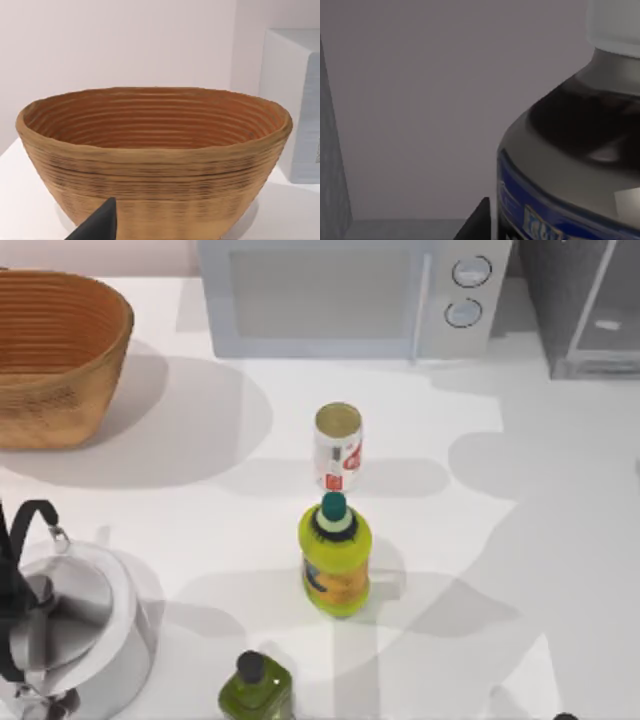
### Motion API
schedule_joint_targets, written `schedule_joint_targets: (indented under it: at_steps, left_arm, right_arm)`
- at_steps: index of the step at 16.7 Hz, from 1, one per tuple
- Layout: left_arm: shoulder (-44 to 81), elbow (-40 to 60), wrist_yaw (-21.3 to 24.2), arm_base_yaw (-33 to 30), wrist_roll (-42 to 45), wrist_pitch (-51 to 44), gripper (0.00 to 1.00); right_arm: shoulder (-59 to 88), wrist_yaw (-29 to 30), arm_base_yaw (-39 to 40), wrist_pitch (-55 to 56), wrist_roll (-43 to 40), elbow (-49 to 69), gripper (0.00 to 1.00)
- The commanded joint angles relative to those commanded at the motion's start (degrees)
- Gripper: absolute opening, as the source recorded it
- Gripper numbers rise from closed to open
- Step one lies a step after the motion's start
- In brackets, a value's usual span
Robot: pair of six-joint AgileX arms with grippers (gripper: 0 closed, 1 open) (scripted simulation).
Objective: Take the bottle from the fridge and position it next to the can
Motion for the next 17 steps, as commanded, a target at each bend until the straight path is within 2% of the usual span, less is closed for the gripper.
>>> schedule_joint_targets:
  at_steps: [5, 13, 17]
  left_arm:
    - [0.00, 0.00, 0.00, 0.00, 0.00, 0.00, 1.00]
    - [0.00, 0.00, 0.00, 0.00, 0.00, 0.00, 1.00]
    - [0.00, 0.00, 0.00, 0.00, 0.00, 0.00, 1.00]
  right_arm:
    - [-2.95, -0.46, -0.93, 1.63, 0.12, -4.26, 0.00]
    - [-19.86, -4.38, -4.20, 9.73, 0.21, -31.39, 0.00]
    - [-24.07, -5.36, -5.00, 11.89, 0.21, -36.14, 0.00]
